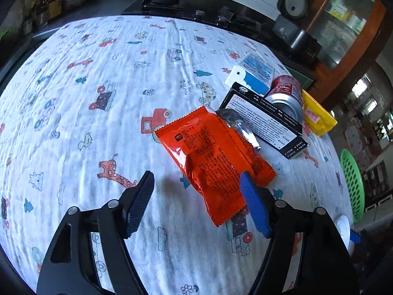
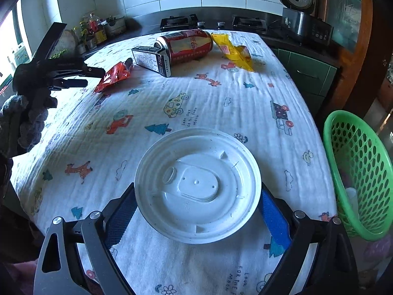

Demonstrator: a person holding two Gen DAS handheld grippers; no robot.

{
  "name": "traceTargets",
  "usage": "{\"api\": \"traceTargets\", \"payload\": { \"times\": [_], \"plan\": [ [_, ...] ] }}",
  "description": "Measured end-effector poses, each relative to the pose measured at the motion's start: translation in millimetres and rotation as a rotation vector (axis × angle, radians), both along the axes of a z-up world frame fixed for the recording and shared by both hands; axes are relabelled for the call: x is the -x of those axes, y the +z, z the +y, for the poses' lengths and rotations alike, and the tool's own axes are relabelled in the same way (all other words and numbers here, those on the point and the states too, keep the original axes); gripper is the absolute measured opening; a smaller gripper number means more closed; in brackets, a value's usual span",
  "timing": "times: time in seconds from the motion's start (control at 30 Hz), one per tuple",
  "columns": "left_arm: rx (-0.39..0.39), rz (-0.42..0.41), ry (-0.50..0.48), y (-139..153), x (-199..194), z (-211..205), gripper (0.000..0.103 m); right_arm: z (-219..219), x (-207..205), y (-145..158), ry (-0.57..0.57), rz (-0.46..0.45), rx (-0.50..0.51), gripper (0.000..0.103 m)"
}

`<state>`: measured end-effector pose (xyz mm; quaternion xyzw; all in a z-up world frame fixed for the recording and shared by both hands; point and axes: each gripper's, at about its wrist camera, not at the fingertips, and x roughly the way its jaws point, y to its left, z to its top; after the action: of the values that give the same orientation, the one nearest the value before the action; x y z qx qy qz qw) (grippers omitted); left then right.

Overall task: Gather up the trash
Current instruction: 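Grasp the red snack bag with the left tool while the right tool grasps the white lid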

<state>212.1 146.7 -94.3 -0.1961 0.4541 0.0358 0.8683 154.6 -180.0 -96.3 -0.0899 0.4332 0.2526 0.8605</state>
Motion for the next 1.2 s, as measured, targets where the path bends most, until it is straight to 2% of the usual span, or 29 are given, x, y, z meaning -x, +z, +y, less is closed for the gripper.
{"api": "traceTargets", "payload": {
  "times": [0.07,0.2,0.3,0.37,0.5,0.77,0.93,1.2],
  "plan": [
    [0.034,0.012,0.024,-6,-2,3,0.065,1,1,0,0.005,-0.006,0.001,0.090],
    [0.051,-0.002,0.049,-6,-6,3,0.062,1,2,0,0.008,-0.009,0.000,0.090],
    [0.073,-0.006,0.060,-7,-11,3,0.043,0,3,1,0.002,-0.014,-0.004,0.090],
    [0.117,-0.007,0.061,-9,-13,3,0.025,-1,2,2,-0.003,-0.016,-0.006,0.090],
    [0.131,-0.034,0.070,-8,-10,4,0.008,-2,5,4,-0.005,-0.027,-0.008,0.090],
    [0.076,-0.123,0.027,18,6,-3,0.004,-4,10,8,-0.009,-0.042,-0.014,0.090],
    [0.030,-0.180,-0.037,44,17,-18,0.003,-7,12,15,-0.018,-0.063,-0.023,0.089],
    [0.008,-0.242,-0.183,75,21,-77,0.003,-30,10,29,-0.088,-0.097,-0.037,0.089]
  ]
}}
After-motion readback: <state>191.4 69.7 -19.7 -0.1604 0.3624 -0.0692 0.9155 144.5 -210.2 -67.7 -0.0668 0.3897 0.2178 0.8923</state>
